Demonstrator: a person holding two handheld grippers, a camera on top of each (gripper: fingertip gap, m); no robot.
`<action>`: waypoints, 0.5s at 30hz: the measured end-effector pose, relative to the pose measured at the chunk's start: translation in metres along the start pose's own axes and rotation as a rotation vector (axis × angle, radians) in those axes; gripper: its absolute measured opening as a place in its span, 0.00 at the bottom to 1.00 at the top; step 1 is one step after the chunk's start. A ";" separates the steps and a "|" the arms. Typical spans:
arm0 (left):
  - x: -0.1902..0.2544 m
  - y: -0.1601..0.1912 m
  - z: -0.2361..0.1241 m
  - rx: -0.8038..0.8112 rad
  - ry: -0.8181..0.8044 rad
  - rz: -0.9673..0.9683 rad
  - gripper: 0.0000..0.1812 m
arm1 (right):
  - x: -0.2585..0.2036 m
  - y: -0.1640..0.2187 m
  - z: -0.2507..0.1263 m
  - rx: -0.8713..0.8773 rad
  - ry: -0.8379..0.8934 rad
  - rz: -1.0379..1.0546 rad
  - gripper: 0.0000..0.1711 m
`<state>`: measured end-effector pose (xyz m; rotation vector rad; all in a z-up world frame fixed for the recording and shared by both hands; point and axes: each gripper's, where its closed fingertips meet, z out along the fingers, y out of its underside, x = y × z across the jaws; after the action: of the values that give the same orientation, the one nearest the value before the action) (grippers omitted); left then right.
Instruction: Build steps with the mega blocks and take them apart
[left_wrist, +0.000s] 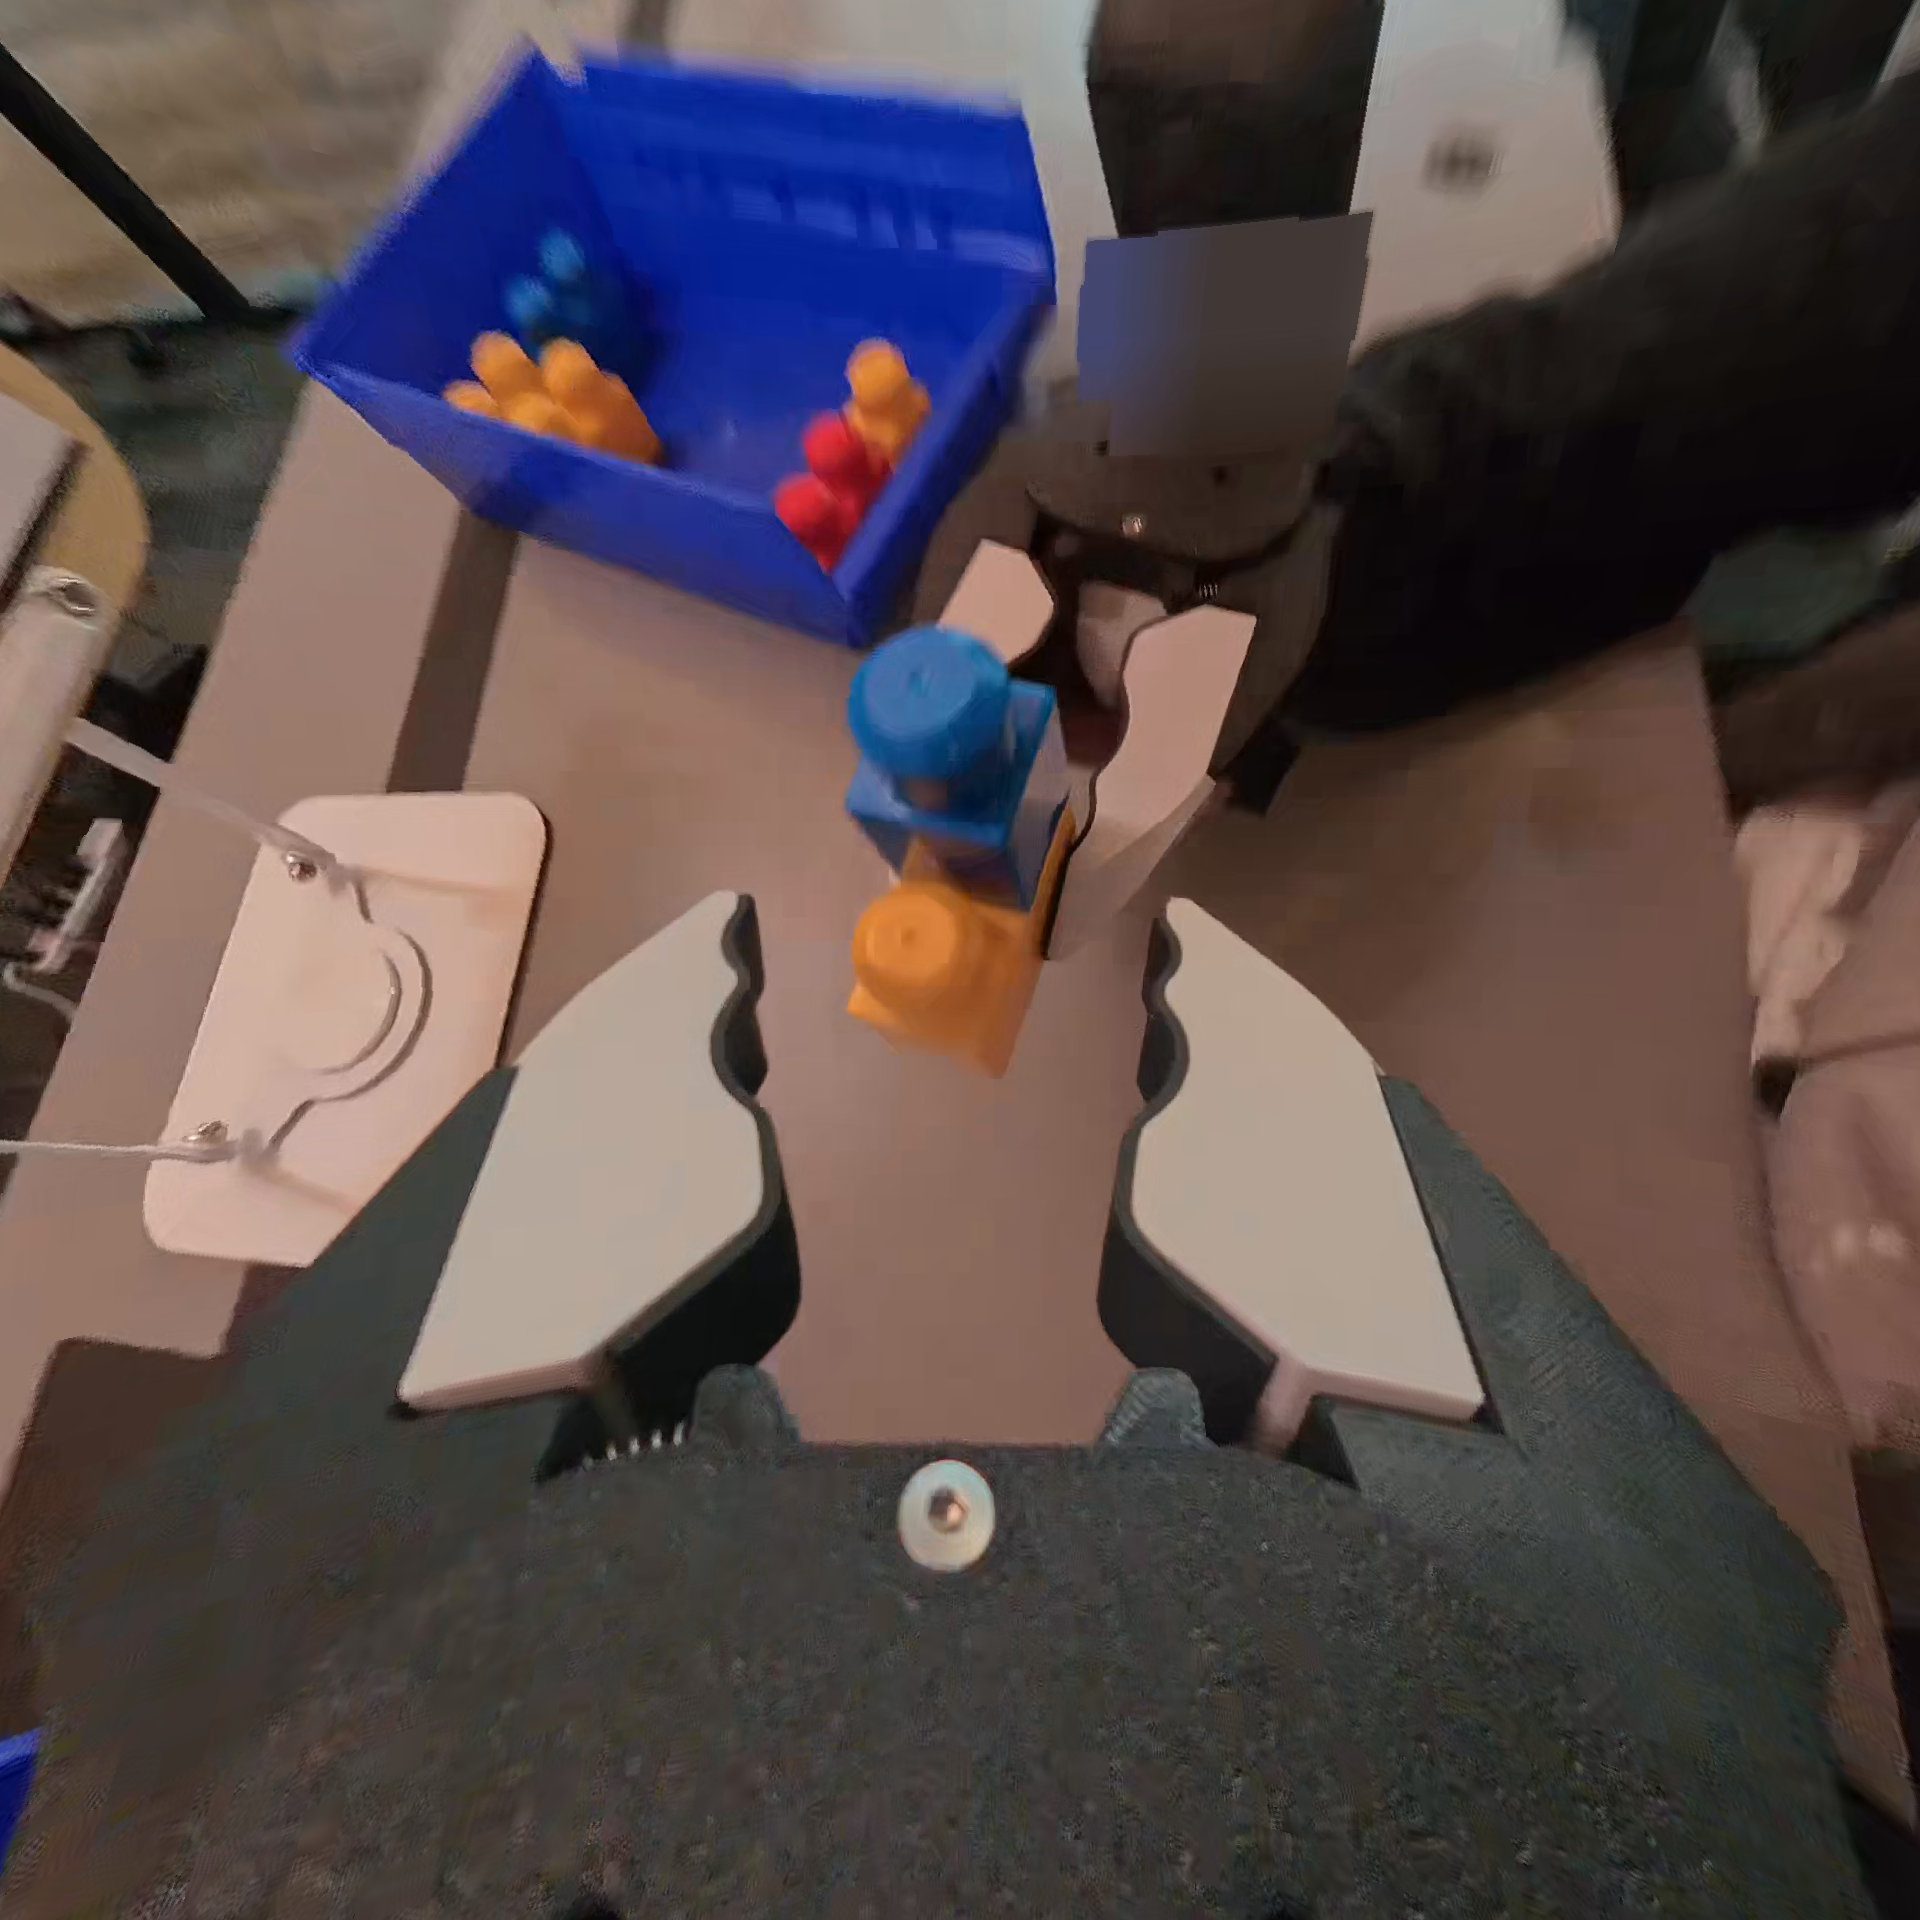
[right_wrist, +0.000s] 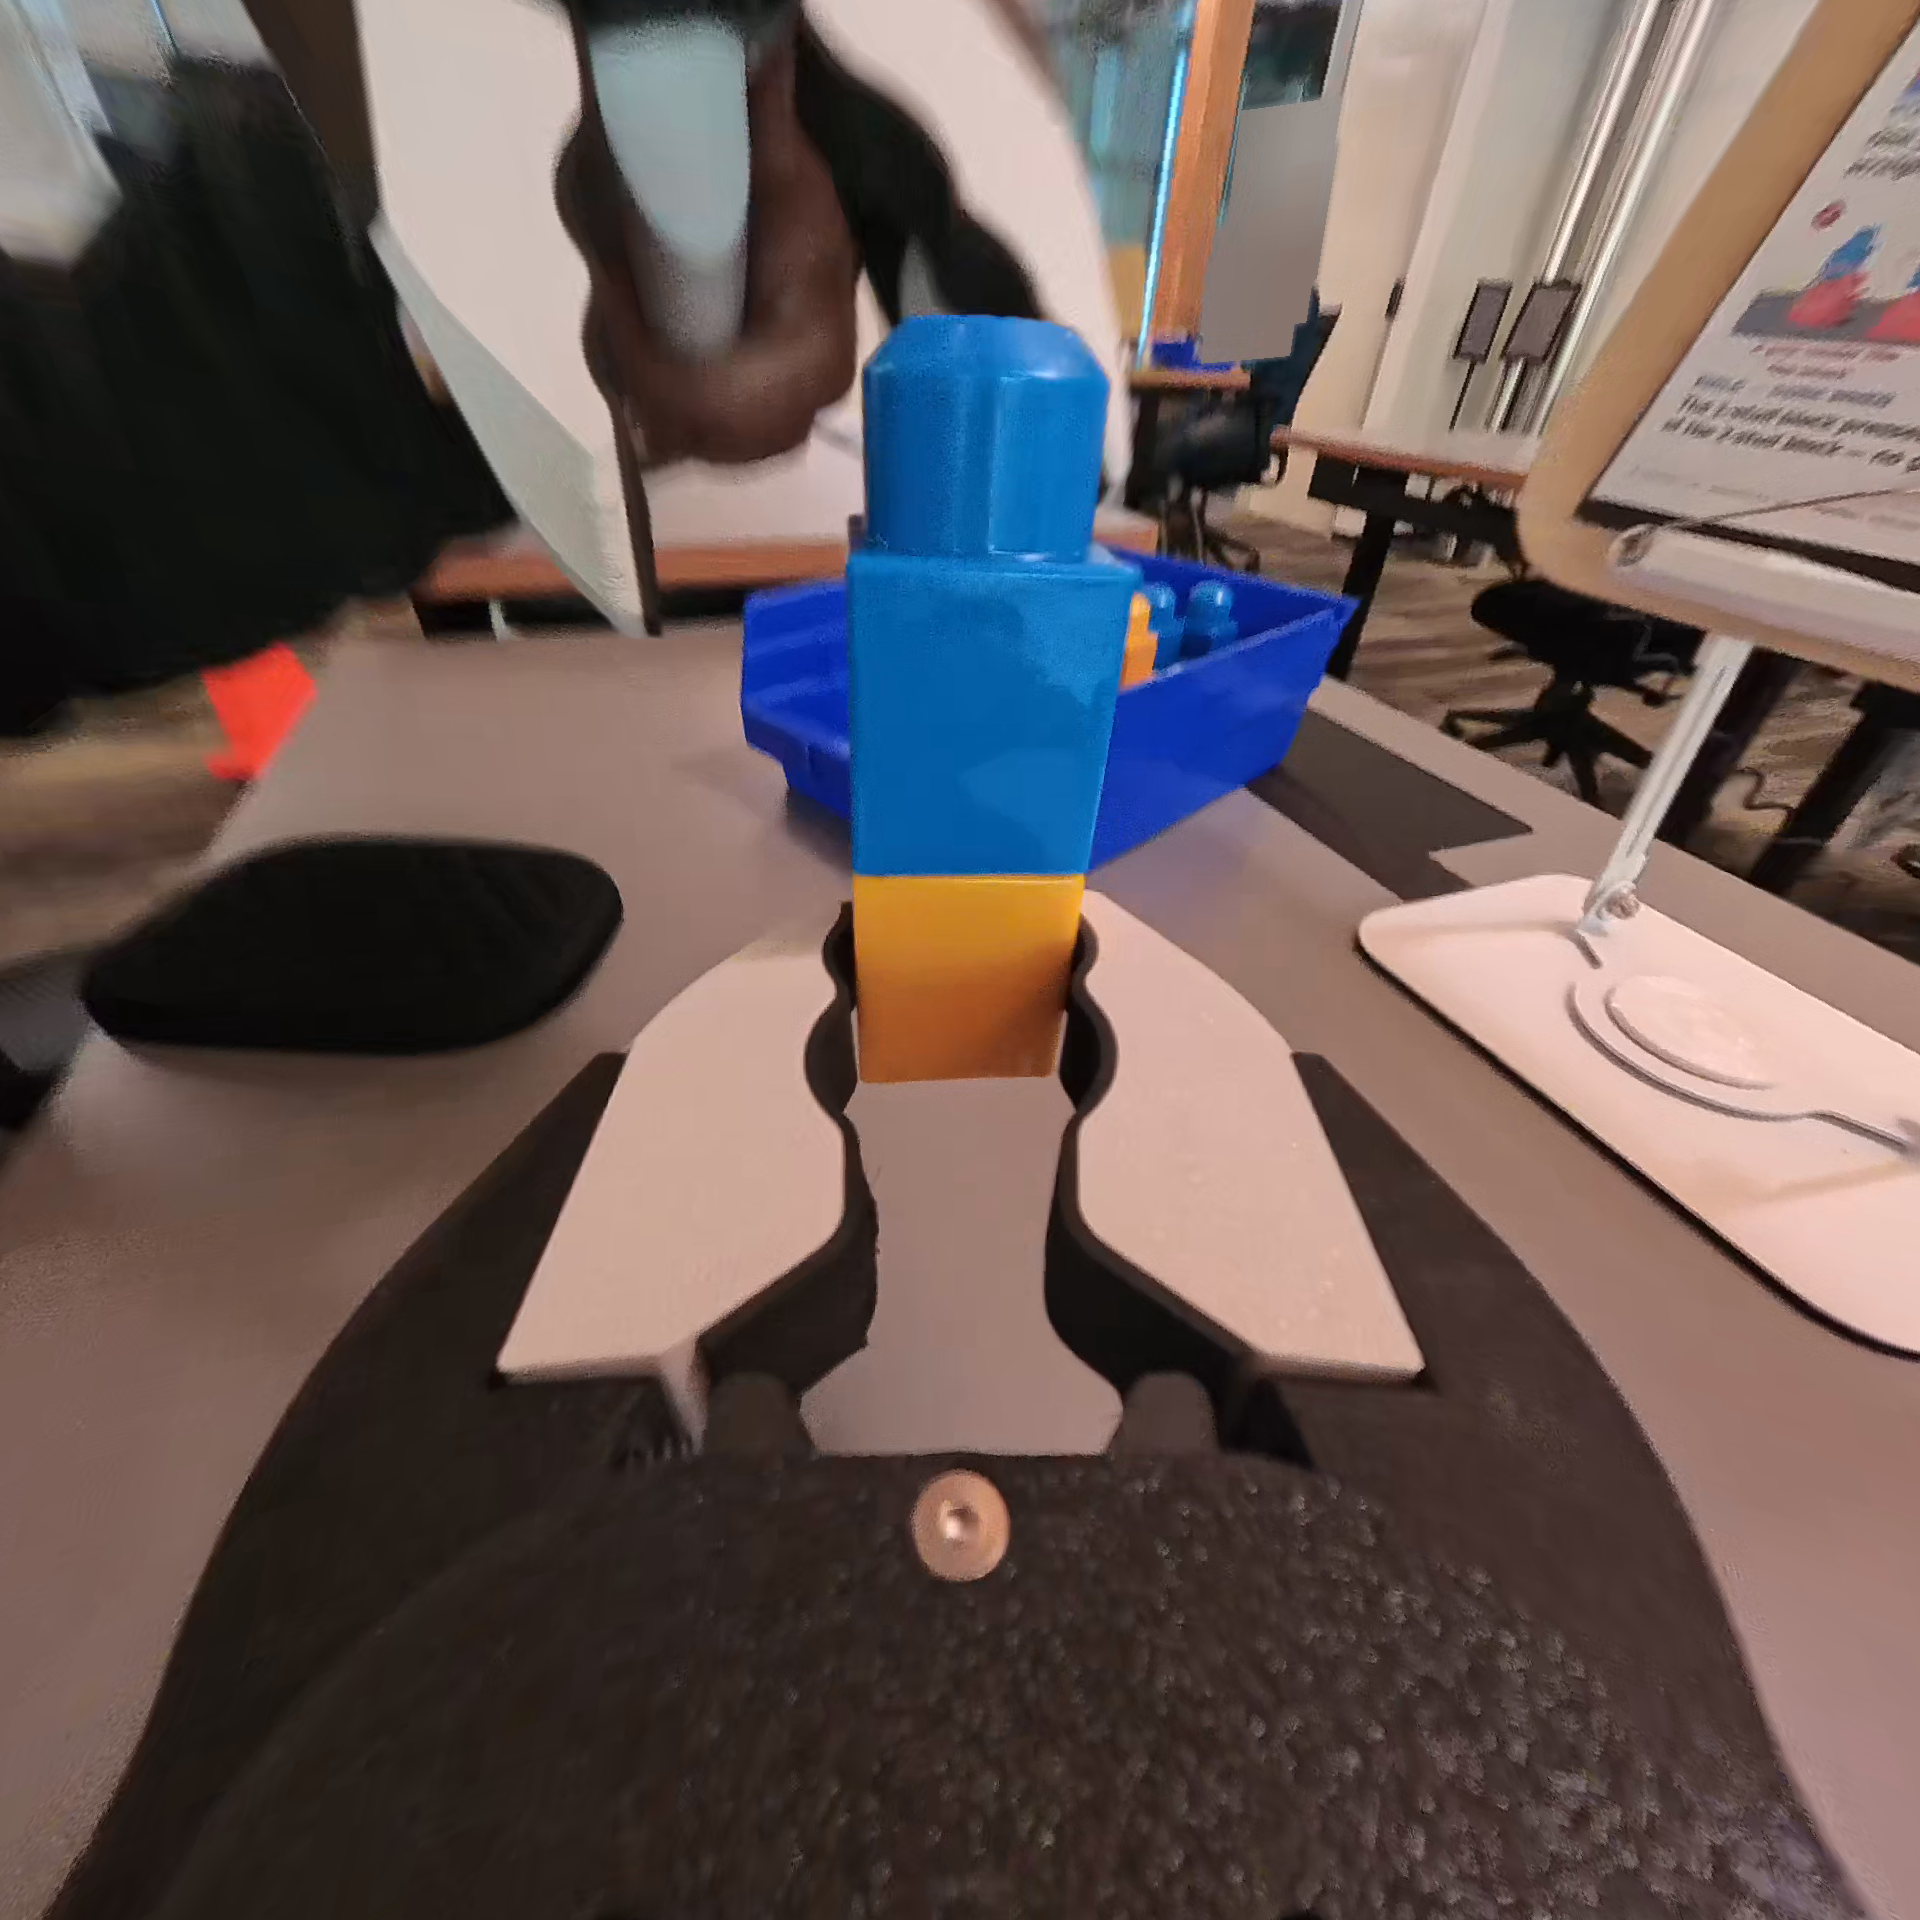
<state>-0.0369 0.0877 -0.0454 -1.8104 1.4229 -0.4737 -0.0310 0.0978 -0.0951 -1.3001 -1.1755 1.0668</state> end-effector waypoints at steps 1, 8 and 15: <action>-0.003 -0.002 -0.004 0.079 -0.003 -0.052 0.38 | 0.002 -0.007 -0.003 0.043 -0.004 0.039 0.21; -0.014 -0.002 -0.017 0.562 0.000 -0.365 0.32 | 0.004 -0.043 -0.023 0.288 -0.090 0.211 0.21; -0.011 0.004 -0.001 0.777 0.065 -0.503 0.28 | -0.001 -0.062 -0.034 0.429 -0.179 0.331 0.21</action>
<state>-0.0439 0.0976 -0.0454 -1.4709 0.6390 -1.1639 -0.0022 0.0915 -0.0310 -1.0930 -0.8075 1.6060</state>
